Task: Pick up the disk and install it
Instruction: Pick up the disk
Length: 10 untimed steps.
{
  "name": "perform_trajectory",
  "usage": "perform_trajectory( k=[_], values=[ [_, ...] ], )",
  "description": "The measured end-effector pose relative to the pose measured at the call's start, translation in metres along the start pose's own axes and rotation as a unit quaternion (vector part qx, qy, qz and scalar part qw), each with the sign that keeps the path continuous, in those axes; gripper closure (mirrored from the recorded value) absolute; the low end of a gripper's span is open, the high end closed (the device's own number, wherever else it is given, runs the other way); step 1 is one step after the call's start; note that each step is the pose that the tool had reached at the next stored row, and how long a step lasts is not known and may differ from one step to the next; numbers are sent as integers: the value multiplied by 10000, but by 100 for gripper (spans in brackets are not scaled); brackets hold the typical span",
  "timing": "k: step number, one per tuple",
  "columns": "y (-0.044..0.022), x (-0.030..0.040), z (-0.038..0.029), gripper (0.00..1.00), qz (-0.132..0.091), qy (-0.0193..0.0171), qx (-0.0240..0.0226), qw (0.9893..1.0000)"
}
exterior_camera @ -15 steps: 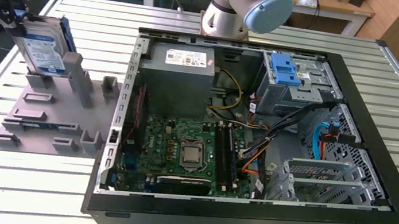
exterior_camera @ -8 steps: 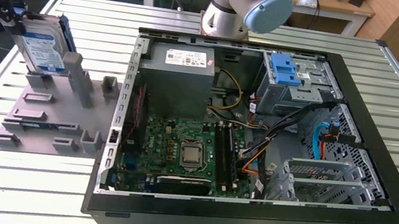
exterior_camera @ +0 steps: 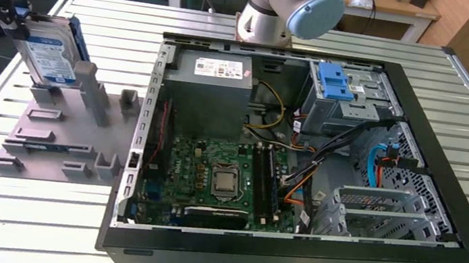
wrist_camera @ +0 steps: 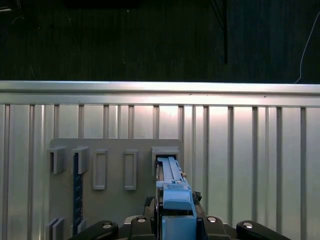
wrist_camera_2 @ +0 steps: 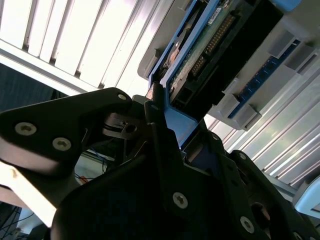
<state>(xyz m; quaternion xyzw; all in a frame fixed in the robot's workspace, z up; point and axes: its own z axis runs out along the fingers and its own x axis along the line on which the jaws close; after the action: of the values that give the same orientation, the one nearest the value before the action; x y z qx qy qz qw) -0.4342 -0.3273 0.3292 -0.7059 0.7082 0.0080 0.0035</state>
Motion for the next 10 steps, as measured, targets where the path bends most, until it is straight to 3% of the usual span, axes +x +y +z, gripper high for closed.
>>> perform_trajectory(
  k=[10],
  values=[
    [0, 0, -26, 64, 0, 0, 0, 10000]
  ],
)
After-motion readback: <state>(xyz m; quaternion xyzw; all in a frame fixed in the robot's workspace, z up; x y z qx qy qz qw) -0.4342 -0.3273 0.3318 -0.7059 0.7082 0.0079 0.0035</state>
